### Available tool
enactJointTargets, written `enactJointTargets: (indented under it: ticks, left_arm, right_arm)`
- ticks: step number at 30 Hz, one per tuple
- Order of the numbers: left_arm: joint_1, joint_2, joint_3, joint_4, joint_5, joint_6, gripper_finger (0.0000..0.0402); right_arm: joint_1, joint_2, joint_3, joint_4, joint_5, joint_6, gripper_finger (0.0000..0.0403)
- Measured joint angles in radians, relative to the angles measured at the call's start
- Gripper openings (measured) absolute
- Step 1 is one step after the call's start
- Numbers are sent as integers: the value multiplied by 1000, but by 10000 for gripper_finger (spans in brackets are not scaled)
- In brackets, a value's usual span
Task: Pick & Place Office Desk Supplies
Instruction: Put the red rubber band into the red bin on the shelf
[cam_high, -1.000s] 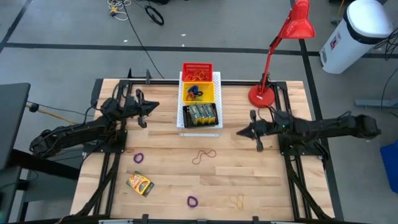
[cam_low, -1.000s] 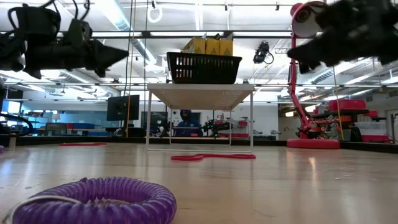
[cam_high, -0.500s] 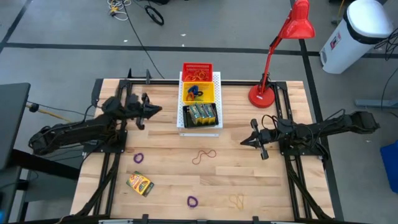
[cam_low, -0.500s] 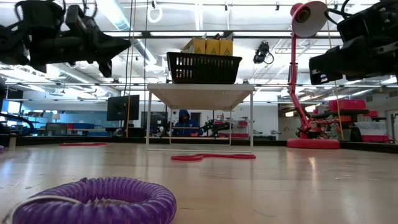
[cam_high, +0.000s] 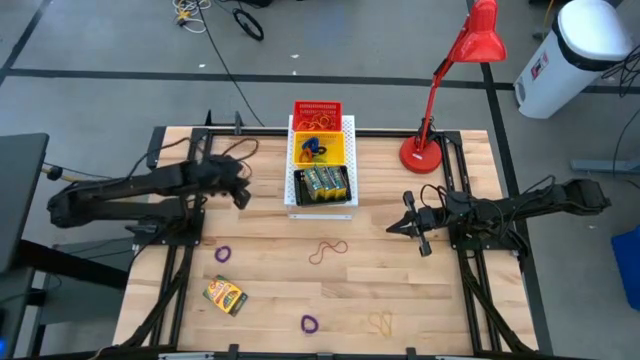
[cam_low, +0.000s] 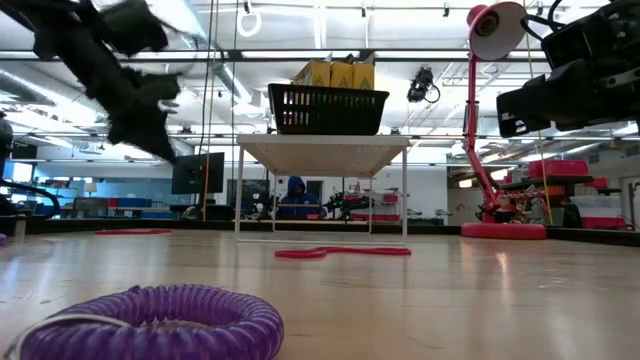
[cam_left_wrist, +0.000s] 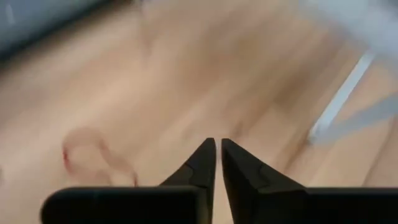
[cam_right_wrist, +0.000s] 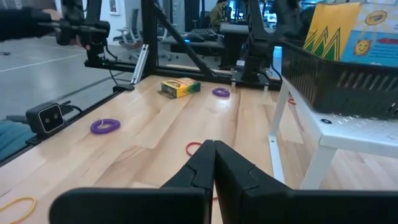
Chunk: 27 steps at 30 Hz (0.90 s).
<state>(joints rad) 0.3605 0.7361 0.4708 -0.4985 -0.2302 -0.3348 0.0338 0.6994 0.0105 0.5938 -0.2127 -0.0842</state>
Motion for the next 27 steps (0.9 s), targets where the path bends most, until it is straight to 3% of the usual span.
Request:
enactJointTargets:
  ticks: [4,13,16,27]
  left_arm:
    - [24,92,9,-101,40,-74,65]
    - [69,332,10,-84,43,-85,129]
    - [83,393,10,-84,-1,-104,147]
    - [154,501,10,-65,-39,-98,174]
  right_arm:
    - [0,0,0,0,0,0,13]
    - [0,0,0,-3,0,-1,13]
    - [0,1,0,-3,0,0,13]
    - [0,1,0,-4,0,-2,13]
